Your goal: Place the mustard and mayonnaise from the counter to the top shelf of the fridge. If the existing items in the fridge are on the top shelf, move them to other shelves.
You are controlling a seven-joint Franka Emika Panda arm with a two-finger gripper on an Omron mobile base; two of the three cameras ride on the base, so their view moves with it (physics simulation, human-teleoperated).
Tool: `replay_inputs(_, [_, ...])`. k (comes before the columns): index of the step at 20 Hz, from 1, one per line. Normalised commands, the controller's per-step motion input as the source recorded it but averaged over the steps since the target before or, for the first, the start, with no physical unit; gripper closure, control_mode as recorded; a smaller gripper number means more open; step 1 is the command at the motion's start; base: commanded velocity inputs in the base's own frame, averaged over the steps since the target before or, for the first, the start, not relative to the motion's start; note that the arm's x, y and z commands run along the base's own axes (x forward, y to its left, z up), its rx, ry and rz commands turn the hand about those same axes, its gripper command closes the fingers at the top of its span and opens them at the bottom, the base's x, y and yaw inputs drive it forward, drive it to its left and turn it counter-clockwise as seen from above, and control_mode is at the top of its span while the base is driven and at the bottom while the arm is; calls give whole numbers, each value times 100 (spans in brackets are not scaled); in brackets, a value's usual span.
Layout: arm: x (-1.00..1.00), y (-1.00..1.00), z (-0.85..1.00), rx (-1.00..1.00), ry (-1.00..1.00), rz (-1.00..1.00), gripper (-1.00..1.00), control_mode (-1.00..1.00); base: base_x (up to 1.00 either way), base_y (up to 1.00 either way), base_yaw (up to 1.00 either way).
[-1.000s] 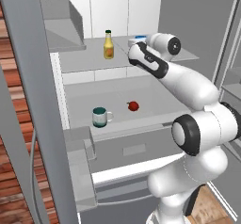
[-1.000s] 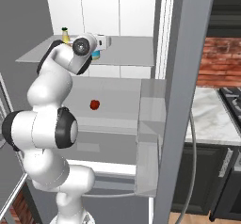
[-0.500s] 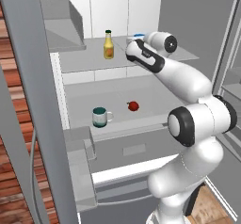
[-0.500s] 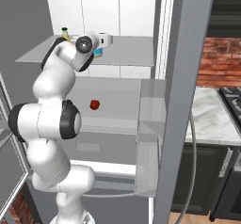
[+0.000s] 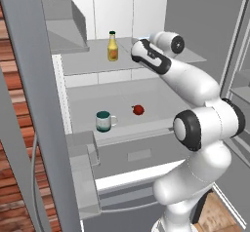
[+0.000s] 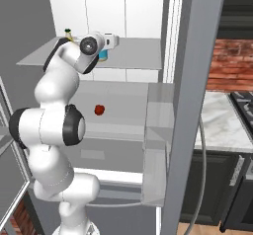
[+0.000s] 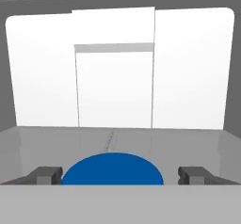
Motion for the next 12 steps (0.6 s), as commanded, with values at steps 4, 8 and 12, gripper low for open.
replay_inputs(4, [-27,0,60,4,0,-6,-100,-100,0,0,0])
replay_inputs(8, [-85,0,87,2,0,-8,-100,-100,0,0,0])
replay_inputs(12, [-100,0,65,0,0,0,-100,-100,0,0,0])
